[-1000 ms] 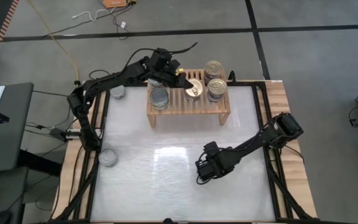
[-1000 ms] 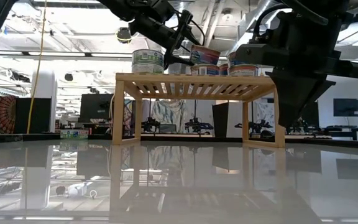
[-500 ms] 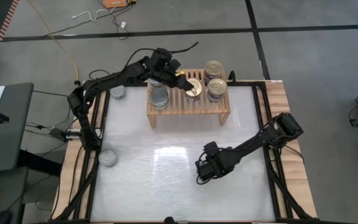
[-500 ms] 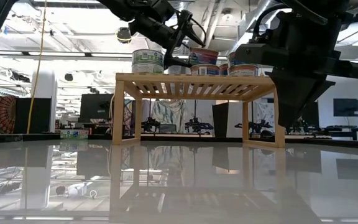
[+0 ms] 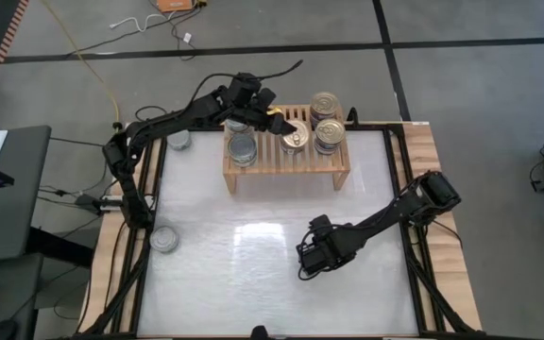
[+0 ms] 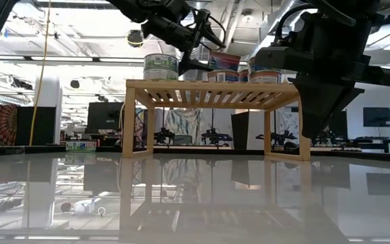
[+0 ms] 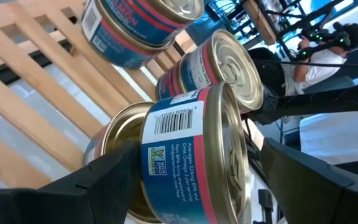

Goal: Stack canned seafood by type on shelf
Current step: Stack the blue-pink tuna can on top of the other blue-pink tuna can on the shelf

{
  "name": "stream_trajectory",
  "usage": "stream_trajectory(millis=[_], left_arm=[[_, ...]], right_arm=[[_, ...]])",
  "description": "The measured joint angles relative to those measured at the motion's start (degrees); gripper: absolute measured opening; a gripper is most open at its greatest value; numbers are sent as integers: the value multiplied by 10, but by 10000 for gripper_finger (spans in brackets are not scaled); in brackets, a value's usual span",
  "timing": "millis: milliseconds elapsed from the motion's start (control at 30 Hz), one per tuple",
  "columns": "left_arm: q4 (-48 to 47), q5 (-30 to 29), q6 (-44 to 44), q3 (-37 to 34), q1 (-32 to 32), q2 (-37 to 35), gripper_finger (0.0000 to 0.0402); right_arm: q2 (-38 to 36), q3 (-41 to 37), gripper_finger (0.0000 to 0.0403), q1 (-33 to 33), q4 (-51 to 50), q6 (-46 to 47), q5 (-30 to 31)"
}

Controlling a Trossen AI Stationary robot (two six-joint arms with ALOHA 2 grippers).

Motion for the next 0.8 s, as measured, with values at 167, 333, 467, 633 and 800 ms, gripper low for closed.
stream_trajectory(millis=[167,333,467,633,800], left_arm=[[4,-8,15,0,0,0,321],[5,-23,28,0,0,0,321],[5,-24,33,0,0,0,321],[5,-43,43,0,0,0,321],[3,-43,48,0,3,-9,321]], right_arm=[[0,0,28,0,0,0,0],[0,0,28,0,-1,0,0],[0,0,28,0,-4,0,0],[0,0,28,0,-5,0,0],[0,0,28,0,-11,0,0]])
